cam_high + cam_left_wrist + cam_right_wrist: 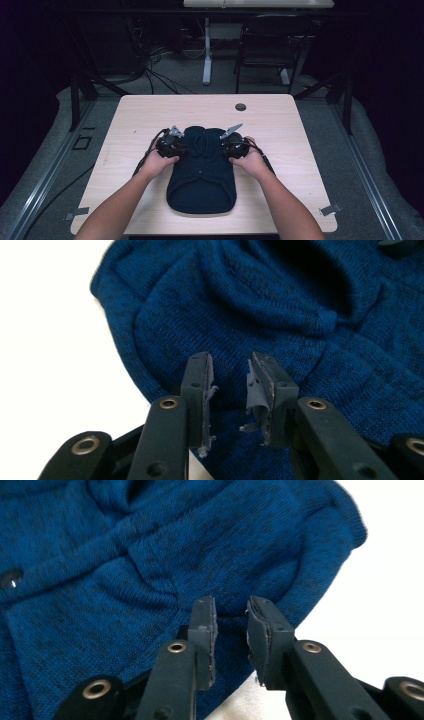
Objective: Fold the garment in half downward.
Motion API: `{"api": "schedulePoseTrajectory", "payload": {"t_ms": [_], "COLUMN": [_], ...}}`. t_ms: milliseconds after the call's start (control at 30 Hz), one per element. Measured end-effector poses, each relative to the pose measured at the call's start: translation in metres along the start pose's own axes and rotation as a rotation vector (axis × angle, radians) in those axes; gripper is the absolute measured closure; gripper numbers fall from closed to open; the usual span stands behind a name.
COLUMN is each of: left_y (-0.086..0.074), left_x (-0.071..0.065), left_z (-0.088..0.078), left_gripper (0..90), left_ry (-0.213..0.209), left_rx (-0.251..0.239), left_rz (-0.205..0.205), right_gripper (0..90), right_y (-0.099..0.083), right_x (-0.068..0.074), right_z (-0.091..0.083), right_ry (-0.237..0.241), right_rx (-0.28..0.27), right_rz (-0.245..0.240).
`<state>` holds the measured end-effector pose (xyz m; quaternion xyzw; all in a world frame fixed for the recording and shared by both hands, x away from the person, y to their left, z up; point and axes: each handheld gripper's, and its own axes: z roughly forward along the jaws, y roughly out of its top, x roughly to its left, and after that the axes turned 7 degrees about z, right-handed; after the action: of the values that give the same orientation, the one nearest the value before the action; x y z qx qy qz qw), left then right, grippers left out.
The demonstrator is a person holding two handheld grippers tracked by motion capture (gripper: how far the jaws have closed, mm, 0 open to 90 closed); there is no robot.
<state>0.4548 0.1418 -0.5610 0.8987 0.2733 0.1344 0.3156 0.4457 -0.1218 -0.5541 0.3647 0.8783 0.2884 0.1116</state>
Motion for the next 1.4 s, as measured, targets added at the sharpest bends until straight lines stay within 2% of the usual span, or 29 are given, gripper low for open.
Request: {"api": "schedulePoseTrajectory", "payload": {"t_ms": [67,267,300,400,433,600,700,867,967,1033,1100,1200,1300,1400], "left_y": [0.0,-0.002,-0.002,-0.003,-0.004,-0.007,-0.009,-0.009,-0.004,0.0,0.005,0.013,0.021,0.027], "left_x": [0.0,-0.004,-0.006,-0.011,-0.013,-0.019,-0.023,-0.022,-0.015,-0.007,0.0,0.011,0.018,0.021], "left_z": [0.0,0.001,0.0,-0.001,-0.002,-0.006,-0.009,-0.014,-0.02,-0.022,-0.023,-0.02,-0.014,-0.008], "left_gripper": [71.7,74.7,74.8,75.1,75.1,75.1,75.0,70.0,68.1,68.1,68.3,68.8,68.8,68.7], "left_ry": [-0.003,-0.024,-0.027,-0.031,-0.038,-0.068,-0.085,-0.1,-0.096,-0.076,-0.061,-0.017,0.004,0.015], "left_rx": [-0.001,0.011,0.016,0.02,0.02,0.029,0.037,0.039,0.025,0.007,0.002,0.003,0.007,0.015], "left_rz": [-0.002,-0.001,0.004,0.021,0.025,0.033,0.054,0.055,0.054,0.038,0.023,0.011,0.022,0.041], "right_gripper": [73.7,76.1,76.4,76.8,76.8,77.0,77.0,75.0,77.1,78.2,78.8,78.8,77.8,75.9], "right_y": [-0.001,-0.003,-0.004,-0.006,-0.007,-0.01,-0.011,-0.013,-0.009,-0.004,0.004,0.015,0.025,0.034], "right_x": [0.001,0.001,0.002,0.005,0.007,0.014,0.018,0.022,0.023,0.019,0.011,0.001,-0.007,-0.014], "right_z": [0.002,0.004,0.004,0.001,0.001,-0.004,-0.007,-0.014,-0.022,-0.026,-0.029,-0.027,-0.022,-0.017], "right_ry": [0.001,0.017,0.021,0.026,0.024,0.037,0.045,0.086,0.093,0.081,0.054,0.003,-0.042,-0.053], "right_rx": [0.029,0.055,0.048,0.072,0.065,0.099,0.121,0.164,0.129,0.1,0.078,0.055,0.044,0.039], "right_rz": [-0.016,-0.044,-0.045,-0.077,-0.075,-0.118,-0.146,-0.153,-0.149,-0.152,-0.136,-0.112,-0.112,-0.107]}}
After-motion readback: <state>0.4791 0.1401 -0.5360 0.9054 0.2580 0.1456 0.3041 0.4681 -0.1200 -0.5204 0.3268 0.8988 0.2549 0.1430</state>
